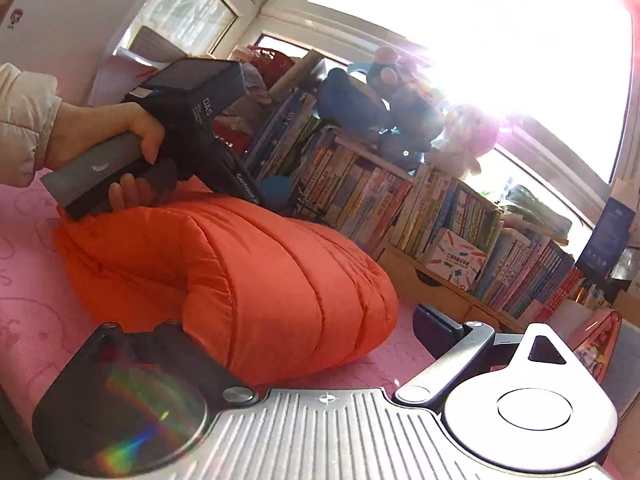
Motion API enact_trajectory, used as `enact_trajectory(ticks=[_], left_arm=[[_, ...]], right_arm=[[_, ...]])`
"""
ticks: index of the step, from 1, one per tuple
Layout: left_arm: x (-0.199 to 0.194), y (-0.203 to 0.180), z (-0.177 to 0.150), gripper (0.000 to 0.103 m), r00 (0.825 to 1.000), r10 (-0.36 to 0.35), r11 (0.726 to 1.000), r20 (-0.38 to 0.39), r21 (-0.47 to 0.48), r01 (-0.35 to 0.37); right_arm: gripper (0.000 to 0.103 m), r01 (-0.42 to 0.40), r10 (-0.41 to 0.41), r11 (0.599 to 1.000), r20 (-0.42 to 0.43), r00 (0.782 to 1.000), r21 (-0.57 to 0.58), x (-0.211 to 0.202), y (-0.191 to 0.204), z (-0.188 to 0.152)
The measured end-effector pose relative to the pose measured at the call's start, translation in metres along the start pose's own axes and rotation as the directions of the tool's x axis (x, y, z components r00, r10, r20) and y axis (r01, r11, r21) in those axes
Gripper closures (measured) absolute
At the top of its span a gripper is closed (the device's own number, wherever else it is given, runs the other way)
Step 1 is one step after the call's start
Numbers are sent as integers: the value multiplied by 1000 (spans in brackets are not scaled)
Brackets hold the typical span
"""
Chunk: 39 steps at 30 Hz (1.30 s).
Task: Fold clothes
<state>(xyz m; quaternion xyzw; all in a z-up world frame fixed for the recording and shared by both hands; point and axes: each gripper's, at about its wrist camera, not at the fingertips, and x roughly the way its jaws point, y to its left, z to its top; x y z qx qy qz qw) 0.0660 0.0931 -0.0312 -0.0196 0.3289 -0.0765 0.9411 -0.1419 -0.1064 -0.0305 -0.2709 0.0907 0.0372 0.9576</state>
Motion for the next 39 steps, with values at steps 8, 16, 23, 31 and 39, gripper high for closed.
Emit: enact_trajectory(ticks=[8,16,23,31,39], left_arm=[[-16,-30,-21,1,999,-17,996,33,83,14],[-20,-35,-26,2,997,19,997,74,73,-25],[-53,-54,-28,11,938,165,981,306,53,-189],[-35,-79,-29,9,917,200,950,344,161,-268],[-25,-85,-38,5,926,191,942,327,203,-267]], right_arm=[[10,192,-180,979,-161,970,61,32,-87,-35],[7,202,-213,954,29,977,223,-6,-99,19],[3,271,-292,952,156,944,141,57,-30,67],[4,304,-295,951,131,947,-57,101,-6,40],[4,283,-281,957,38,959,-63,113,-41,5]])
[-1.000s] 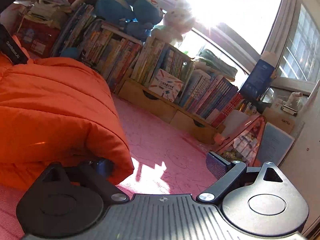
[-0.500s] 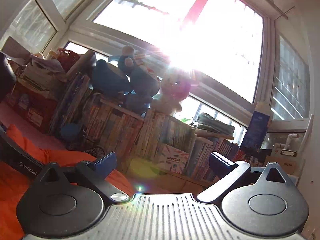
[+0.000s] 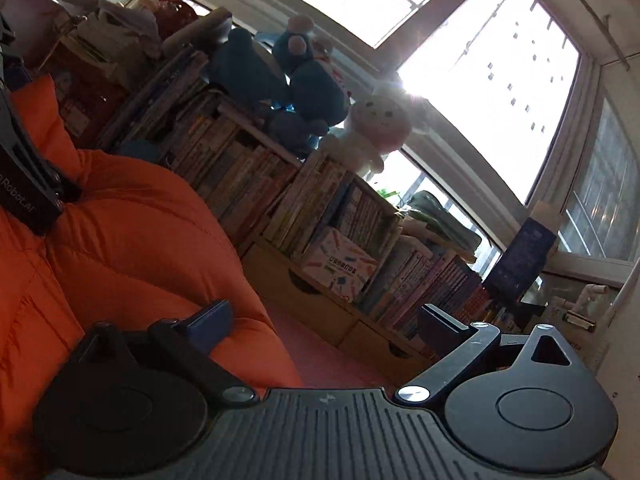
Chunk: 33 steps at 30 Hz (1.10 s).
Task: Fold clothes
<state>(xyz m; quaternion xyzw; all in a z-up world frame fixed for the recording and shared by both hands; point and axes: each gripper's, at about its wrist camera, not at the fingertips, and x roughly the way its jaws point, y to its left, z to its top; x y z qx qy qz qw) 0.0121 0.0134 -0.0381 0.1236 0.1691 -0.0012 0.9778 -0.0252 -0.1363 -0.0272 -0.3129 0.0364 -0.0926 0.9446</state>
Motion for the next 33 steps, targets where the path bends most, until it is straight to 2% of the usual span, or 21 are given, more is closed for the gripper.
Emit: enact_trajectory(ticks=[4,8,10,14,15,18,20,23,25,27,30,32,33], left_arm=[[0,8,-3,2,1000,-19,1000,-20,-24,18],[-1,9,-3,2,999,-27,999,-27,-42,26],[-3,9,-3,2,999,-29,998,-24,-53,27],[-16,21,-6,4,999,-44,988,-20,-146,41],[-21,27,-7,4,999,-40,985,-17,-170,37],[-34,41,-4,4,999,-43,975,16,-216,46],[-40,49,-3,4,998,-49,969,33,-239,56],[-36,50,-2,4,999,-47,967,16,-248,50],[-32,48,-2,4,999,-41,967,-1,-252,40],[-28,46,-1,4,999,-40,965,-17,-258,34],[-25,43,-3,4,999,-29,967,-31,-255,20],[-23,43,-3,4,999,-24,968,-38,-249,14],[-22,44,-4,3,999,-23,969,-42,-247,12]], right_arm=[[4,-13,12,1000,-37,999,-20,5,-5,-9],[4,45,-51,995,-70,996,-86,6,-17,-23],[4,59,-65,996,-102,993,-65,2,-34,-31],[4,83,-83,997,-172,982,-9,-7,-70,-48],[5,74,-68,997,-179,982,27,-12,-80,-50],[6,-55,68,992,-113,991,112,-46,-106,-60],[6,-162,166,985,-61,984,67,-75,-112,-68],[10,-285,281,955,-57,958,-86,-99,-97,-72],[10,-338,337,928,-34,941,-159,-108,-83,-71],[10,-372,379,911,9,925,-180,-111,-70,-65],[11,-356,368,919,44,929,-169,-96,-53,-60],[34,-310,314,940,0,950,-142,-75,-48,-63],[52,-275,271,954,-46,961,-119,-60,-46,-64]])
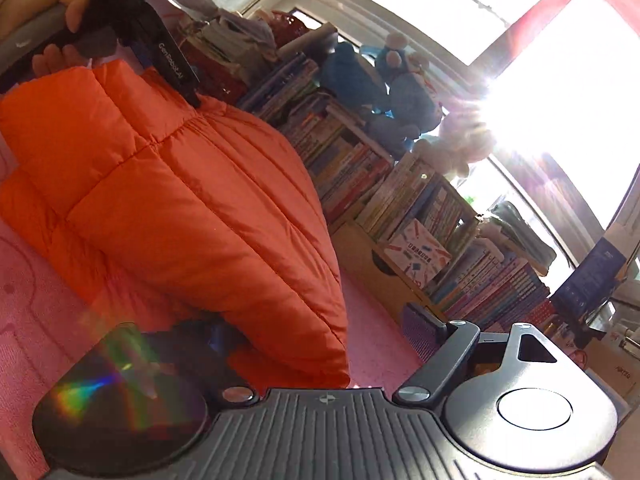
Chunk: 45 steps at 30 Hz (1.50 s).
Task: Fold clothes
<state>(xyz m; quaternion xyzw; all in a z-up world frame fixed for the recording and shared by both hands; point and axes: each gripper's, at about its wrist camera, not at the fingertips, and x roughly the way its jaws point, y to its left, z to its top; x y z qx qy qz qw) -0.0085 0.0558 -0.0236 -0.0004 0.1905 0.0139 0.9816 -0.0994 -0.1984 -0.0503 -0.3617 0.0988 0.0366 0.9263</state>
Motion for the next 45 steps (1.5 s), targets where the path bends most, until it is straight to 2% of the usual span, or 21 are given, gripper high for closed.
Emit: enact_trajectory(ticks=[2,5,6,7,11,14,15,17,18,20,23,24,28,31,33,34,36,39,42,43,45], left_arm=[[1,0,-1,3,1000,-2,1000,-9,3,2],[4,-2,-5,3,1000,5,1000,-21,13,-5],[5,-2,-5,3,1000,8,1000,-23,10,-7],[5,-1,-5,3,1000,6,1000,-25,5,-6],[4,4,1,3,1000,30,999,-5,15,-30],[4,13,7,4,994,105,994,19,37,-106],[4,18,9,4,992,127,991,21,41,-128],[4,28,9,4,993,115,993,-2,18,-115],[3,32,8,4,994,105,994,-14,1,-105],[-6,37,11,5,993,120,992,-6,-29,-120],[-33,38,23,7,990,126,990,58,-78,-121],[-43,37,28,7,989,123,989,86,-93,-115],[-81,-1,39,7,975,-41,999,219,-4,43],[-88,-33,30,6,960,-190,981,205,74,178],[-78,-59,14,6,964,-209,970,164,158,183],[-70,-69,5,6,975,-168,970,146,202,137],[-49,-80,-17,5,990,-63,962,123,272,27],[-41,-73,-31,4,993,-36,975,113,224,10],[-48,-75,-32,4,993,-27,974,115,227,0],[-49,-75,-34,4,993,-27,975,118,222,0],[-49,-73,-36,4,993,-35,980,113,197,12]], right_arm=[[53,-7,12,996,-60,998,86,15,-12,-3],[64,-42,73,962,-104,992,270,22,-37,-6],[80,-76,121,933,-108,987,353,24,-45,-7],[88,-118,184,881,-103,977,458,24,-55,-12],[93,-178,323,657,-60,945,733,34,-82,-30],[94,-255,469,371,57,881,893,26,-94,-44],[94,-291,502,300,109,858,909,22,-95,-46],[94,-337,537,189,190,822,923,15,-96,-50],[94,-326,534,173,189,824,929,12,-95,-52],[94,-254,509,205,119,852,945,13,-93,-62],[94,-187,517,137,91,851,973,21,-90,-79],[94,-183,515,131,90,852,974,23,-88,-81],[94,-185,495,150,88,864,971,23,-79,-79],[93,-172,486,125,91,869,977,23,-76,-83],[93,-168,477,123,91,874,978,22,-75,-84],[92,-167,470,129,88,878,977,21,-75,-84],[91,-168,452,179,70,889,969,17,-77,-82],[76,-168,428,261,42,903,950,11,-80,-78],[68,-233,434,477,3,901,848,-10,-85,-57],[63,-262,428,515,20,904,816,-19,-89,-50],[52,-316,404,522,97,910,792,-32,-103,-37]])
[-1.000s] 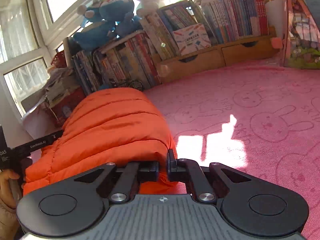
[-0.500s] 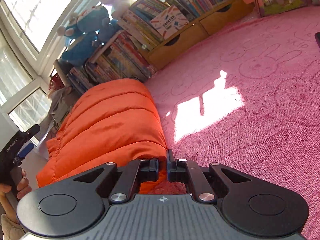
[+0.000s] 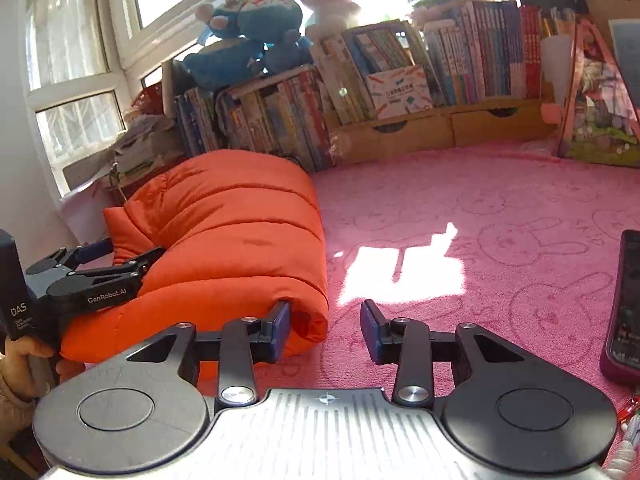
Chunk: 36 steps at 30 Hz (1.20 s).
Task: Fold clothes
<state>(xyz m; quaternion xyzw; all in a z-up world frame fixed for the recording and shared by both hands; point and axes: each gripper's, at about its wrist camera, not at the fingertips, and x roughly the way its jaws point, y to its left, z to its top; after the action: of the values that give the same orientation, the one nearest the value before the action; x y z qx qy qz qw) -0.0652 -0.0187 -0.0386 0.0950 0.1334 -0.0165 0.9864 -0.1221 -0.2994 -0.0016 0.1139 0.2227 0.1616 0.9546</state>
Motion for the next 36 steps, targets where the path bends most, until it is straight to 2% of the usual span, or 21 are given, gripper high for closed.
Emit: enact_trajectory(ticks=[1,4,7,9,13,16,18,20,23,26,32,36], left_arm=[[0,2,-1,4,1000,-5,1000,-5,-16,5],[1,8,-1,4,999,-24,998,-23,-65,22],[2,13,-3,4,998,-40,994,-38,-104,35],[2,16,-4,4,998,-50,990,-48,-131,44],[1,21,-8,4,996,-72,981,-58,-185,60],[0,21,-9,4,995,-77,980,-62,-188,64],[-1,20,-9,4,995,-77,981,-67,-181,64],[0,19,-9,4,994,-83,984,-70,-165,71],[1,19,-9,4,992,-87,983,-87,-168,72],[6,23,-9,4,989,-97,978,-115,-195,73],[9,24,-10,4,984,-106,977,-145,-202,76],[9,22,-10,3,982,-102,979,-156,-190,72]], right_arm=[[42,-31,31,1000,52,998,-2,-5,3,11],[32,-97,107,993,181,978,-63,-1,22,51],[25,-76,132,972,245,960,-225,40,59,87],[24,-103,172,951,219,960,-292,79,81,107],[24,-203,239,925,76,968,-323,164,114,127],[24,-187,193,922,-16,981,-338,211,126,119],[24,-150,129,919,-81,988,-364,234,128,105],[23,-109,66,900,-115,991,-422,246,130,93],[23,-58,-19,847,-139,990,-529,257,141,71],[23,-34,-49,825,-132,990,-565,266,148,56],[22,-39,-46,830,-139,989,-557,271,147,50],[22,-74,2,861,-142,990,-503,268,140,61]])
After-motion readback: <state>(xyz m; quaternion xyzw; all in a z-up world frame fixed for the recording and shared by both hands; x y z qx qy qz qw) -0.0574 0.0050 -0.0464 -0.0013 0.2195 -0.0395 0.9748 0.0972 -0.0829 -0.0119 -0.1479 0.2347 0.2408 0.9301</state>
